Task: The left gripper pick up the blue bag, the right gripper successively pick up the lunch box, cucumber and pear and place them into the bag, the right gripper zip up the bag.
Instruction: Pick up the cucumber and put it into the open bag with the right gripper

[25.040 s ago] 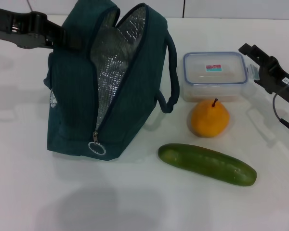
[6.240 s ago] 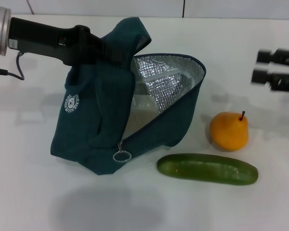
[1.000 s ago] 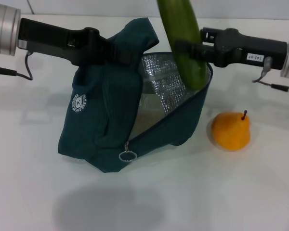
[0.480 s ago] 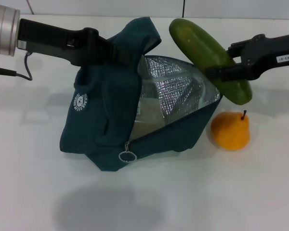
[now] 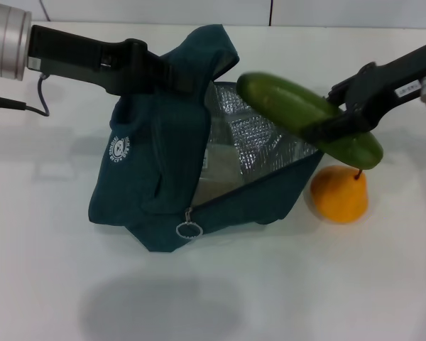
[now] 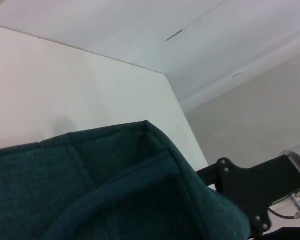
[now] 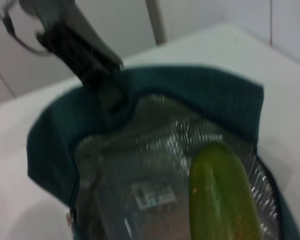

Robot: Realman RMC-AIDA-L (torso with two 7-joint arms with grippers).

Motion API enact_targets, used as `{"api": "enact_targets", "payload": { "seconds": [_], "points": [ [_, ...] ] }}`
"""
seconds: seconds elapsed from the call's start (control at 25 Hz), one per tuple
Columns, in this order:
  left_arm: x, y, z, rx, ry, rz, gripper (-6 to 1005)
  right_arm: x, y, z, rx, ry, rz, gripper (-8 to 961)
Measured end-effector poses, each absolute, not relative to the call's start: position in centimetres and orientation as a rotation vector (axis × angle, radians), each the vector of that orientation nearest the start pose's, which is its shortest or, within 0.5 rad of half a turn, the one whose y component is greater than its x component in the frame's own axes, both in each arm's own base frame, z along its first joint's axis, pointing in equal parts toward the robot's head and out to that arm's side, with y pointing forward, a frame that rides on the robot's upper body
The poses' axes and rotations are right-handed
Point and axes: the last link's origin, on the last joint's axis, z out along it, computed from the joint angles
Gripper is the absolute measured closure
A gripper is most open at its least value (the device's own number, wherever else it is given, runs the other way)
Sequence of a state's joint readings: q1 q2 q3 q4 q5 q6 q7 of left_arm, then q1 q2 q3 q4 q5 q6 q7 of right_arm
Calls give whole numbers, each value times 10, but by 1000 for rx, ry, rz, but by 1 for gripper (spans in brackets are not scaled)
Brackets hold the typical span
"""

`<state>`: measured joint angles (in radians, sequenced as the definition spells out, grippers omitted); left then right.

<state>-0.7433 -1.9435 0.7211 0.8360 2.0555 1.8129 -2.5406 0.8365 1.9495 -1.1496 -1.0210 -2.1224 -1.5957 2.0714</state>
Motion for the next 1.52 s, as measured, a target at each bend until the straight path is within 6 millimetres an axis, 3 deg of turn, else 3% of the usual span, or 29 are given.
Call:
{"api": "enact_targets", "payload": {
  "seconds": [0.68,1.12,1.52],
  "points": [
    [-181,372,68,-2677,-1728,-598,962,82,411,-8,-3009,366,1,307],
    [-179,371,65,-2694,-1721,-578,961,75,418,-24,-2990,308,-49,294],
    [-179,371,65,-2693,-1718,-581,960,72,418,-22,-2988,308,25,282]
  ]
}}
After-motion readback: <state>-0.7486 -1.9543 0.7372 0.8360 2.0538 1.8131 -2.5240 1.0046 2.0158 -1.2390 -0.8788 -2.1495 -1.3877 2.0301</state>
